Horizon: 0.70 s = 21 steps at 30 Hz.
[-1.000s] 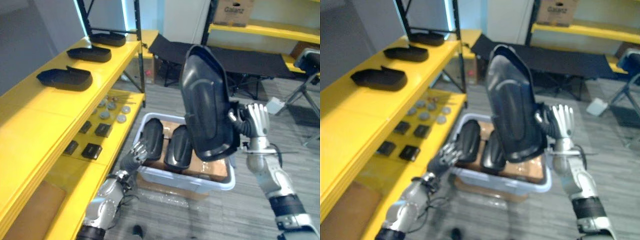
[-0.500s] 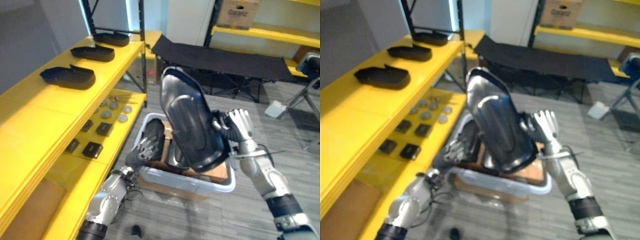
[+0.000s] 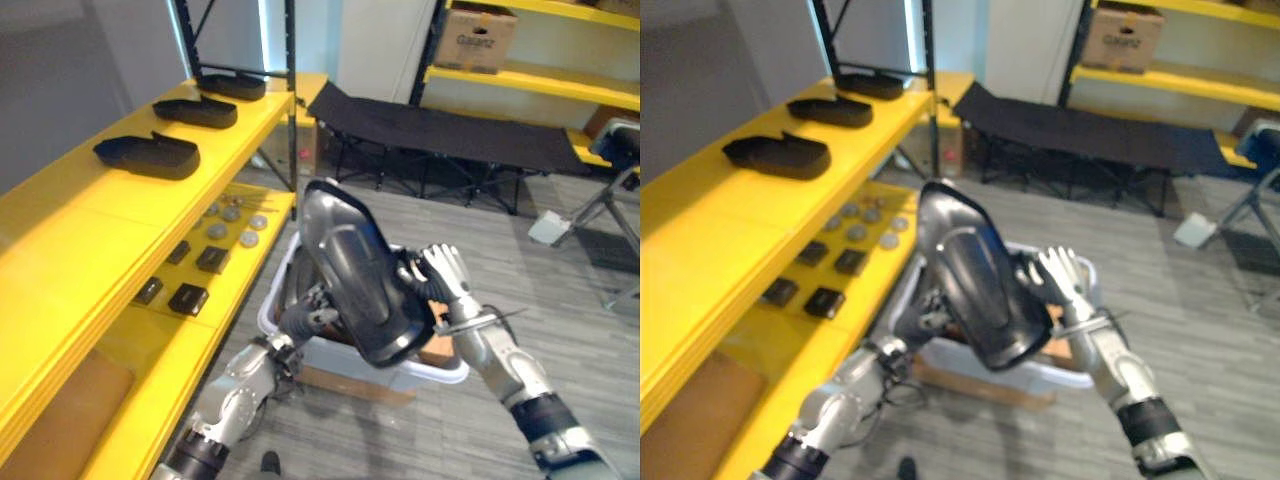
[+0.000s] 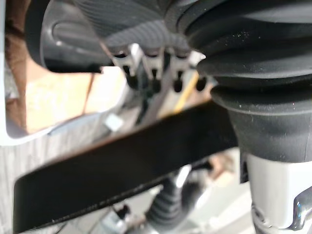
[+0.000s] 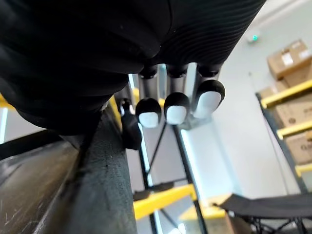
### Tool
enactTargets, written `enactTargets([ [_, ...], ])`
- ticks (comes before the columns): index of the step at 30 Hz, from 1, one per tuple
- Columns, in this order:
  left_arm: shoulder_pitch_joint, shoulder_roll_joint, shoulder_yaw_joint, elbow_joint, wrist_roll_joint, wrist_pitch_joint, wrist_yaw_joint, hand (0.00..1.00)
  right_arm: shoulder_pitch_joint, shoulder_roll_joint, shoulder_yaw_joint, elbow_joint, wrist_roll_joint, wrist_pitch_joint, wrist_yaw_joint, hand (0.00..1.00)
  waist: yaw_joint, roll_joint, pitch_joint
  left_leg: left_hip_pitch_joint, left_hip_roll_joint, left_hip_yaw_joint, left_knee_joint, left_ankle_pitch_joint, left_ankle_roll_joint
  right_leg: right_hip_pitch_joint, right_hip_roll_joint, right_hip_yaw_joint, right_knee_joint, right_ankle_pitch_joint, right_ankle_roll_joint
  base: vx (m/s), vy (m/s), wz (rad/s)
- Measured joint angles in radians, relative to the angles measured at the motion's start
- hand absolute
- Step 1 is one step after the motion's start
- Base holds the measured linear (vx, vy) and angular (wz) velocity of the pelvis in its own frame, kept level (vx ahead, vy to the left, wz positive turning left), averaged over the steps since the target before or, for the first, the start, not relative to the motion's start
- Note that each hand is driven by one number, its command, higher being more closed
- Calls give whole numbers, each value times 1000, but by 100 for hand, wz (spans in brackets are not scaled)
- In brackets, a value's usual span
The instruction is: Walk over and take plastic housings, then place them on the shelf
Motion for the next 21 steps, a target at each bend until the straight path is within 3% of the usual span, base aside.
enactTargets([
  [9, -9, -1, -34, 6, 29, 0, 1, 0, -18, 18, 26, 40, 0, 36, 0, 100, 0, 0, 0, 0, 4, -2, 0, 4, -1, 1, 4, -1, -1, 3, -2, 0, 0, 0],
  [21, -11, -1, -43, 24, 42, 8, 23, 0, -46, 42, 67, 75, 2, 41, 0, 100, 0, -7, -5, -1, 6, -13, 0, 8, -2, 5, 5, -8, -6, 3, -3, -25, 1, 1],
])
